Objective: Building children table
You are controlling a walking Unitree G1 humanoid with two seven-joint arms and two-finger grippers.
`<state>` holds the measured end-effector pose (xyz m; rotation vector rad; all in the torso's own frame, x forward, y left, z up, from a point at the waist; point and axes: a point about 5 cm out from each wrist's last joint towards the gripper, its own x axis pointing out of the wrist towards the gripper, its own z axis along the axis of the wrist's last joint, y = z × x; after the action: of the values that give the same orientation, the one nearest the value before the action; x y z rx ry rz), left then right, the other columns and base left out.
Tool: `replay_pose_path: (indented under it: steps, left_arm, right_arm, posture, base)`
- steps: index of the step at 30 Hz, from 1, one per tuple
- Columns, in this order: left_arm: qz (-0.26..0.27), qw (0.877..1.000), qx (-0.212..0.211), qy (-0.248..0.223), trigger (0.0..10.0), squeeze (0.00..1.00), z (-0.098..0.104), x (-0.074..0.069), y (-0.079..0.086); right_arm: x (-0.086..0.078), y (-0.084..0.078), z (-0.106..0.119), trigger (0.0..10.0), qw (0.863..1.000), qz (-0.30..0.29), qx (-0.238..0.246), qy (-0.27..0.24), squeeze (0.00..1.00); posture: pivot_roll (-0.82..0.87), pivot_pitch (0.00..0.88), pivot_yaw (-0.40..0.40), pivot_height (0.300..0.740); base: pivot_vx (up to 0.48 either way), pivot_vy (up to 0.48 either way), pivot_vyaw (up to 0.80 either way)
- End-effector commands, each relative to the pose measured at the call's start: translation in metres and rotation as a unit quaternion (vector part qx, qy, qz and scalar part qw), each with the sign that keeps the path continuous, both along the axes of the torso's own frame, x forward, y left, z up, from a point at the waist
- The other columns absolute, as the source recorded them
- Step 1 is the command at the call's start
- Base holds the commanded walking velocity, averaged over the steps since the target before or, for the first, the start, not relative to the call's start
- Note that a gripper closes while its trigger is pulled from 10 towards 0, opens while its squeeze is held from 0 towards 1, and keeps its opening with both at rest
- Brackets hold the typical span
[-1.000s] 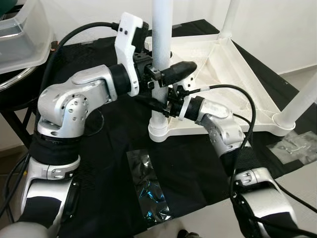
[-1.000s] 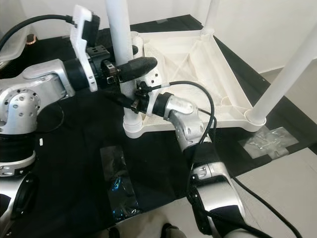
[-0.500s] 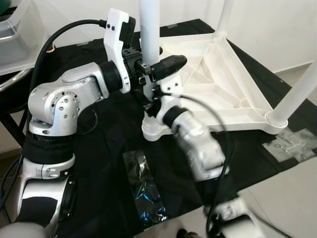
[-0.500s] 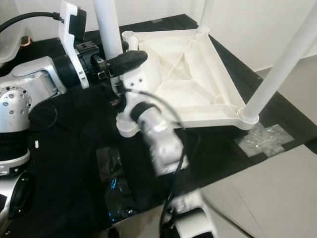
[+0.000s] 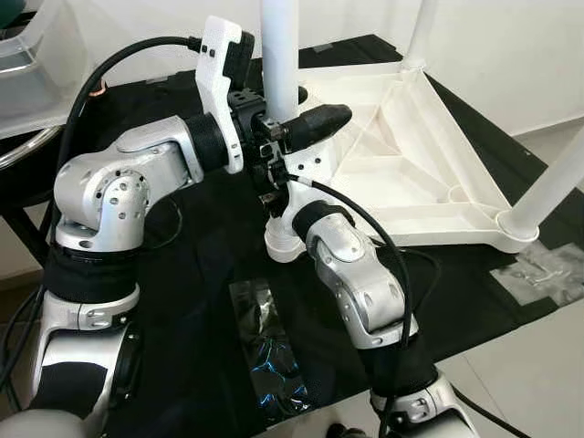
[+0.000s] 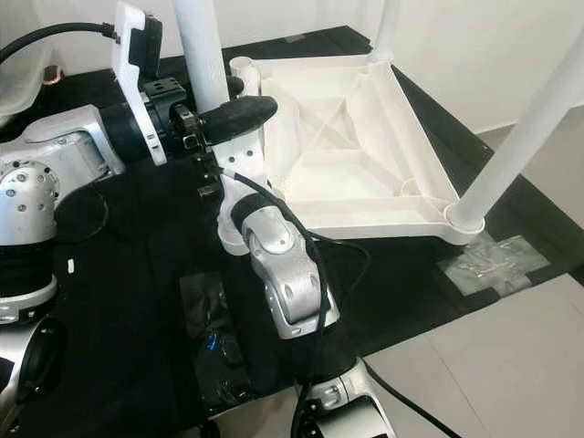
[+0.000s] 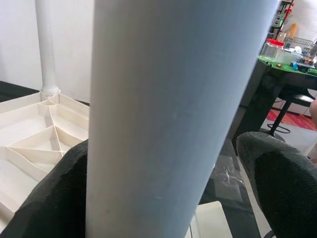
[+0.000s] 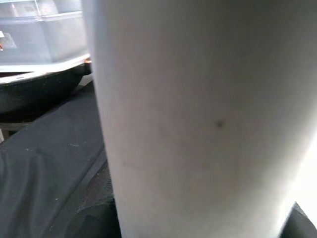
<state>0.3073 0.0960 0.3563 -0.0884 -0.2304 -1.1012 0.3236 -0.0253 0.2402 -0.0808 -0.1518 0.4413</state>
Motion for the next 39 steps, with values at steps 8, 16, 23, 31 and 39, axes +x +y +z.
replay_pose_path:
  steps: [8, 16, 23, 31, 39]
  left_arm:
    - [-0.035, 0.999, 0.012, -0.006, 0.0, 0.0, -0.003, -0.007, -0.008]
    - [-0.02, 1.0, 0.007, -0.008, 0.0, 0.0, -0.001, -0.004, -0.006]
    - [-0.02, 1.0, 0.006, -0.007, 0.0, 0.0, -0.001, -0.004, -0.007]
    - [-0.022, 1.0, 0.008, -0.005, 0.0, 0.0, -0.002, -0.003, -0.009]
    - [-0.022, 1.0, 0.007, -0.005, 0.0, 0.0, -0.002, -0.004, -0.01]
  right_arm:
    - [-0.006, 0.015, -0.033, 0.0, 0.995, -0.001, 0.02, 0.097, 0.0]
    - [-0.005, 0.012, -0.027, 0.0, 0.996, 0.003, 0.02, 0.09, 0.0]
    - [-0.006, 0.011, -0.024, 1.9, 0.996, 0.01, 0.019, 0.084, 0.0]
    - [0.0, -0.005, 0.003, 10.0, 0.997, 0.081, 0.01, 0.02, 1.0]
    - [0.009, -0.038, 0.039, 10.0, 0.971, 0.221, -0.069, -0.065, 1.0]
  posture:
    - [0.08, 0.195, 0.016, 0.74]
    - [0.08, 0.197, 0.019, 0.74]
    - [0.08, 0.197, 0.019, 0.74]
    - [0.07, 0.204, 0.021, 0.74]
    - [0.08, 0.213, 0.018, 0.74]
  base:
    - [0.0, 0.0, 0.0]
    - [0.0, 0.0, 0.0]
    - [0.0, 0.0, 0.0]
    - [0.0, 0.0, 0.0]
    - [0.0, 0.0, 0.0]
